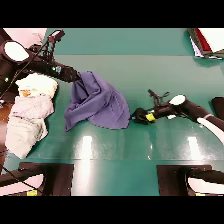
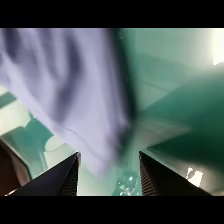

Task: Fold the shirts.

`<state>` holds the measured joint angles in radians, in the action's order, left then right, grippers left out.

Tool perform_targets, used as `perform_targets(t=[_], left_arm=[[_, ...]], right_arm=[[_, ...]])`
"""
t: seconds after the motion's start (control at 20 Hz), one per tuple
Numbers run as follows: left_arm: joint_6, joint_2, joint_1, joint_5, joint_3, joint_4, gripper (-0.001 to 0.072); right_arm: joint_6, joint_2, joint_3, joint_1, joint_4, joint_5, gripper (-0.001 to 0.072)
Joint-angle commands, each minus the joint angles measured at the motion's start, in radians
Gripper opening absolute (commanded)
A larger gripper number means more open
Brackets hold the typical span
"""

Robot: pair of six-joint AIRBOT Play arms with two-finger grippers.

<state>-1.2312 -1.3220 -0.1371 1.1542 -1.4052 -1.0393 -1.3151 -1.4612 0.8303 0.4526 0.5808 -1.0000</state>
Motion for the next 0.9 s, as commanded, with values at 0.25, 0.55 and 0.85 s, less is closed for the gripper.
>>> perform_targets(t=[0.25,0.55,0.85], left_arm=[[0.000,0.012,0.001,0.026,-0.004,-0.022,0.0030],[-0.026,0.133,0.001,0.086,-0.253,-0.193,0.0030],[-0.026,0.269,0.000,0.137,-0.539,-0.169,0.0030]], right_arm=[[0.007,-0.098,0.212,0.051,0.134,-0.015,0.0012],[-0.163,0.190,0.516,-0.157,0.708,-0.151,0.0010],[-0.160,0.447,0.840,-0.405,0.727,-0.121,0.0010]])
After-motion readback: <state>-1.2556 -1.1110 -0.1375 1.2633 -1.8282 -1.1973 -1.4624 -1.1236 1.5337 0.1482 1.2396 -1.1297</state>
